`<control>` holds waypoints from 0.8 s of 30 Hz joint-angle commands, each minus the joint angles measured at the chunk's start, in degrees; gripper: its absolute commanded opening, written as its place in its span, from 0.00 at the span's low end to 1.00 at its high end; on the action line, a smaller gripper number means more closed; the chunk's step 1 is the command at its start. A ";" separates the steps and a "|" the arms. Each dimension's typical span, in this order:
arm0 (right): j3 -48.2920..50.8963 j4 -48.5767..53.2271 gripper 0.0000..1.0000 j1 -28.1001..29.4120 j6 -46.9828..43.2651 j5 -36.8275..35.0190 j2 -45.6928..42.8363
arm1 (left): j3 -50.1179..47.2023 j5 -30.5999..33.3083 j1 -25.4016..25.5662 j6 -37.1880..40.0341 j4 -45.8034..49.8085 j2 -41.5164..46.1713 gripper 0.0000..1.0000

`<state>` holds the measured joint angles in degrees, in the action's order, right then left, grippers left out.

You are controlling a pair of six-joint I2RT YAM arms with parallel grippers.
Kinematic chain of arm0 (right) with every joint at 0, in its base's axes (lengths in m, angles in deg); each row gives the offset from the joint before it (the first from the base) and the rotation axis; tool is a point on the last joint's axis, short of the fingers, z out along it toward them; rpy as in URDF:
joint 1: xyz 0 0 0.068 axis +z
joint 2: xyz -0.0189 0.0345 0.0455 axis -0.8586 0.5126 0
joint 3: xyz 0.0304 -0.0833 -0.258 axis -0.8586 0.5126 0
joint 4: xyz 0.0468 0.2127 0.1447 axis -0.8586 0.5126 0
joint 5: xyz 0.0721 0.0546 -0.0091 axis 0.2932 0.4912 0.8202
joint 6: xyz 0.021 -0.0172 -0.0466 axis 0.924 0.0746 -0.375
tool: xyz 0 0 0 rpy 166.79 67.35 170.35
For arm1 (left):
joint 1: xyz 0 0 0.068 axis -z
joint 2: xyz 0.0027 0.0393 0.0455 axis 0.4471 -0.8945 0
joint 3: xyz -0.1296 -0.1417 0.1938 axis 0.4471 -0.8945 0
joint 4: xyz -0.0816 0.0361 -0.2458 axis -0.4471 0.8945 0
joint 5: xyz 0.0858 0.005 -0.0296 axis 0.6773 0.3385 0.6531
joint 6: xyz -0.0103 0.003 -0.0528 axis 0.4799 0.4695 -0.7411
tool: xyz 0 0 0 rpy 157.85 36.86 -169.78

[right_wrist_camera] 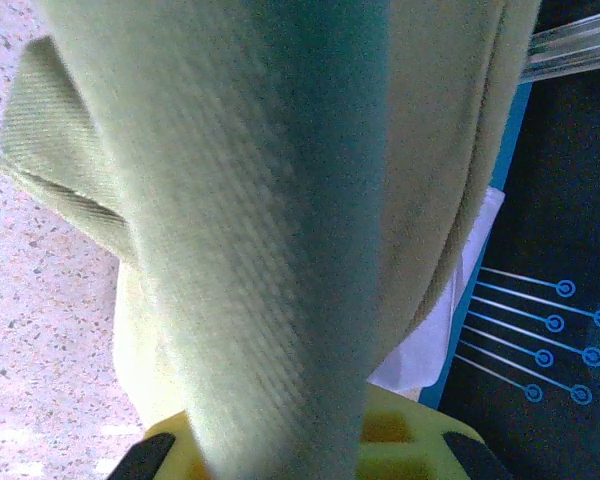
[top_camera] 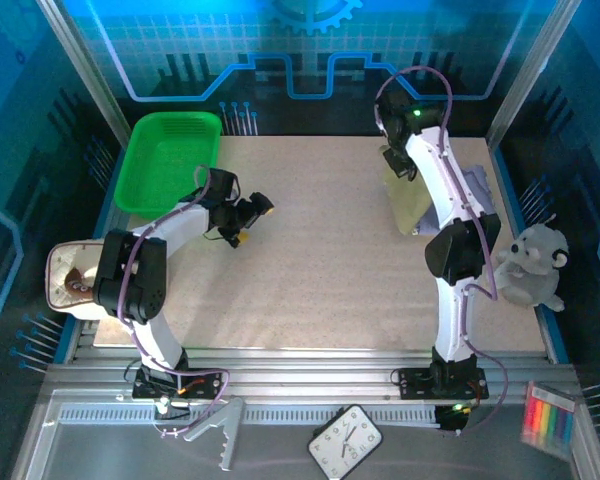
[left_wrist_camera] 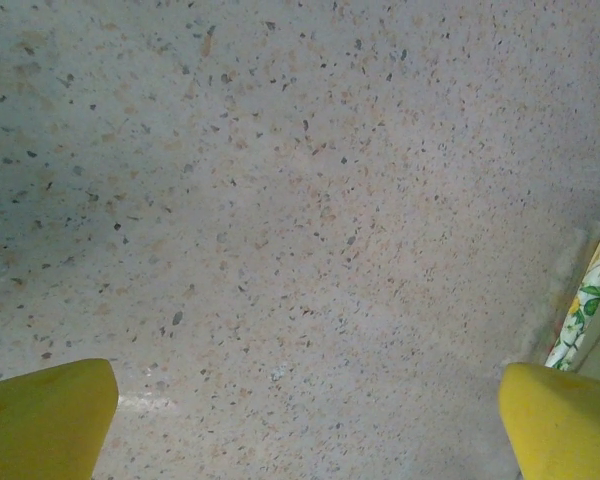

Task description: Fold and stack the skirts

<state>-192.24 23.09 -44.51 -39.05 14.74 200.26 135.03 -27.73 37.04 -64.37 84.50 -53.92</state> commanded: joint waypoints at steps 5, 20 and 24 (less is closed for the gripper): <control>-3.50 5.74 0.00 -3.74 -0.85 8.69 -1.98 | 1.85 -0.91 -0.46 -0.44 2.09 -1.09 0.99; -0.26 -0.10 0.00 -19.26 -5.09 26.67 -2.12 | 1.67 -0.82 -0.29 -1.02 2.95 -0.93 0.99; 1.67 -2.30 0.00 -24.00 -8.48 36.08 -2.53 | 2.24 -0.65 -0.29 -1.05 3.91 -0.84 0.99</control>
<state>-191.35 23.02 -65.60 -43.90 41.10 200.13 135.46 -27.76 37.04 -64.85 85.62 -54.21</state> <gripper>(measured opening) 0.097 0.990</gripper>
